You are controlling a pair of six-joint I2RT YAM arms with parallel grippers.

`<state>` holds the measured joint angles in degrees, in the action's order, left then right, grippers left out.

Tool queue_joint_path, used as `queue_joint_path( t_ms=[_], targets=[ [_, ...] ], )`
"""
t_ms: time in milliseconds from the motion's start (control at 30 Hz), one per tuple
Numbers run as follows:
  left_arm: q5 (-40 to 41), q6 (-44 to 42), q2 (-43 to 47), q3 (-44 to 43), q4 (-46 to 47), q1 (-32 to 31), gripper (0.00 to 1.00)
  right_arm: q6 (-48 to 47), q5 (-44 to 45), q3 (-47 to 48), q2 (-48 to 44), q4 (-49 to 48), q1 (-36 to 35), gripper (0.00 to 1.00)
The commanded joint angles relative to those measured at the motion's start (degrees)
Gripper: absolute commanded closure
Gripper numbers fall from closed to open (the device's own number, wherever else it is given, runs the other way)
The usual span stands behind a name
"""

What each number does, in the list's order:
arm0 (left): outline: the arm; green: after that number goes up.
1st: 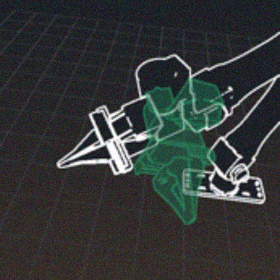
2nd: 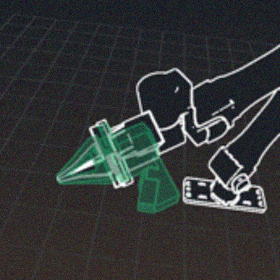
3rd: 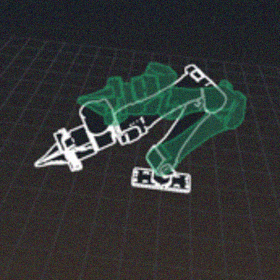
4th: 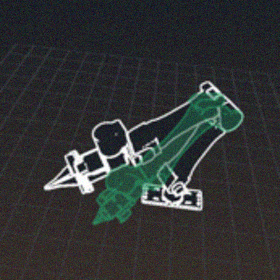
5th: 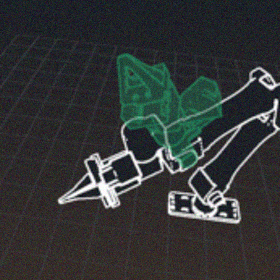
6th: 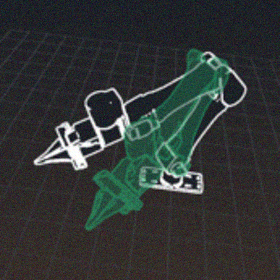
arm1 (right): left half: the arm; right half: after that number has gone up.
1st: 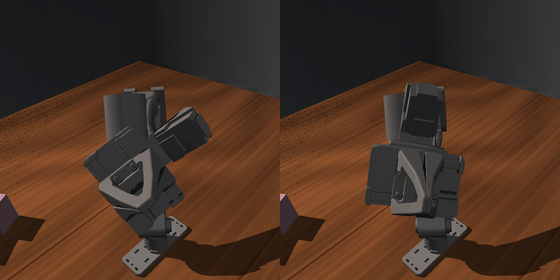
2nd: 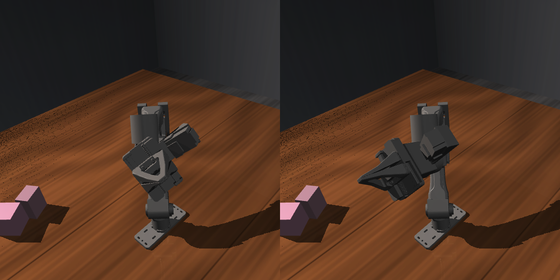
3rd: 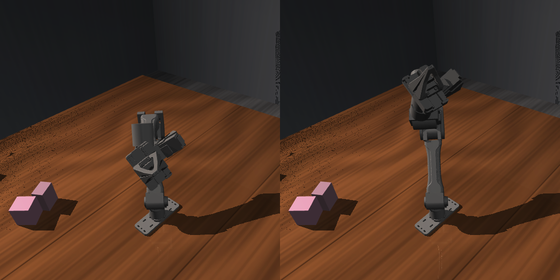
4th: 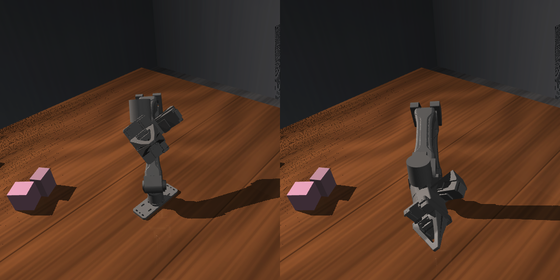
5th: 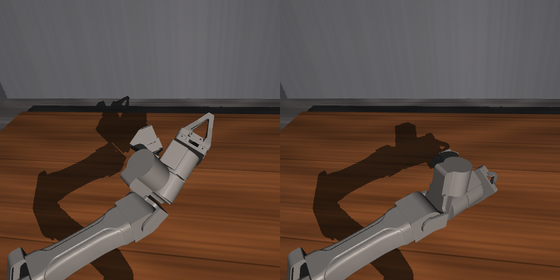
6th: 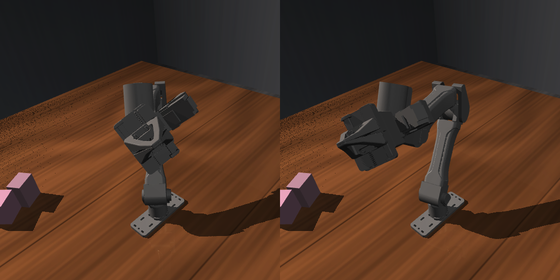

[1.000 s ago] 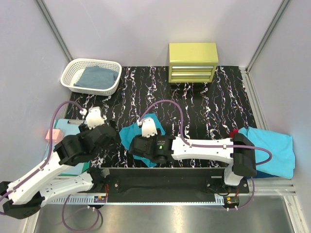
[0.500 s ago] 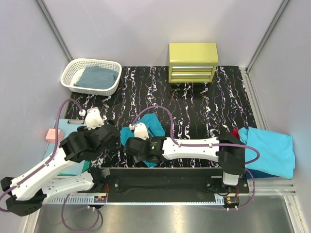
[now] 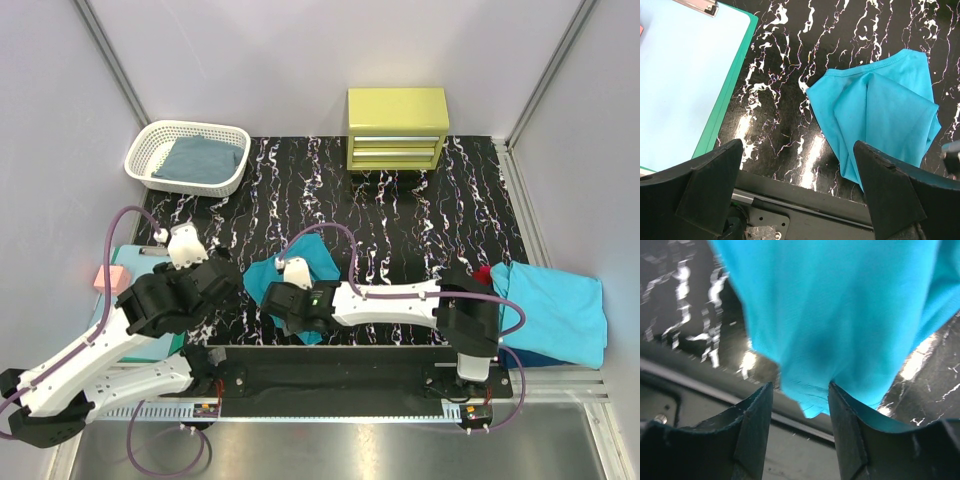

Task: Fold and stack the t-shirts
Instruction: Flatten the tshirt out

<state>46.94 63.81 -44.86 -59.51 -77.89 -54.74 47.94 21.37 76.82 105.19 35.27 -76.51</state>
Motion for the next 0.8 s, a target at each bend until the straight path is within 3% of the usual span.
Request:
queue_joint_path(
  t_ms=[0,133,167,233,267,333,467,600,767],
  targets=[
    [1.6,1.3,0.0,-0.6,-3.5,0.1,0.01,4.3,-1.0,-2.8,-0.3,-1.1,2.5,0.46],
    [1.2,1.2,0.0,-0.1,-3.2,0.1,0.01,4.5,0.3,-3.4,-1.4,-1.1,2.7,0.63],
    [1.1,1.1,-0.1,0.2,-3.1,0.1,0.01,4.4,0.7,-3.4,-1.6,-1.0,2.7,0.72],
    [0.8,1.0,0.0,0.5,-2.5,0.1,0.01,4.3,1.0,-3.2,-1.9,-1.0,2.7,0.81],
    [0.7,0.9,-0.1,0.7,-2.4,0.1,0.01,4.3,1.4,-3.1,-2.0,-1.0,2.7,0.91],
    [0.3,0.7,-0.2,0.8,-1.9,0.1,0.01,4.1,1.7,-2.6,-2.3,-0.6,2.7,1.0],
    [-0.2,-0.3,-0.3,1.2,-1.1,0.1,0.01,3.1,5.5,-0.2,-4.5,2.1,2.5,1.0],
    [-0.7,-1.6,-0.6,1.4,0.1,0.1,0.01,0.1,11.3,8.7,-8.6,7.4,3.6,1.0],
    [-2.0,-4.1,-1.7,0.8,2.6,0.1,0.01,-5.6,12.6,18.8,-14.3,11.2,11.5,1.0]
  ],
)
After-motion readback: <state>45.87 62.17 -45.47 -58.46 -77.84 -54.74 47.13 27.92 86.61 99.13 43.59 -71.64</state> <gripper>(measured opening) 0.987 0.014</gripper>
